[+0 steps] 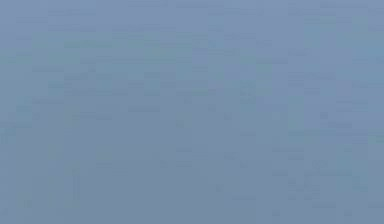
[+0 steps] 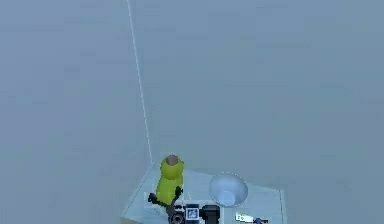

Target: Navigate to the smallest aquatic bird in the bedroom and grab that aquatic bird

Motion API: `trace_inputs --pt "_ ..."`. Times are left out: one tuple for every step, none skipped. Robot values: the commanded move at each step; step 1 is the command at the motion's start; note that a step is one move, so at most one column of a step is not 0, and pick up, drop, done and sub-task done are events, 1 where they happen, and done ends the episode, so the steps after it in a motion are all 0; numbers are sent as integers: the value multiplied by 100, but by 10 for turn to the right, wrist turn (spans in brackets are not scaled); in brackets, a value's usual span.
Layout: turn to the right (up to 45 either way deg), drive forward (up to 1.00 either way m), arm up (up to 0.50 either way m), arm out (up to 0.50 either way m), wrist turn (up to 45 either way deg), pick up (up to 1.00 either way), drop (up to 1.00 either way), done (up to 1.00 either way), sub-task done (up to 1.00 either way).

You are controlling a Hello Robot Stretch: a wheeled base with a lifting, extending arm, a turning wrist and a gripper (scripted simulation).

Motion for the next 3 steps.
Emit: trace_inputs --pt "0 0 0 0 0 100 0 0 0" --pt "0 0 10 0 0 0 0 0 0" --pt "0 0 0 0 0 0 0 100 0"
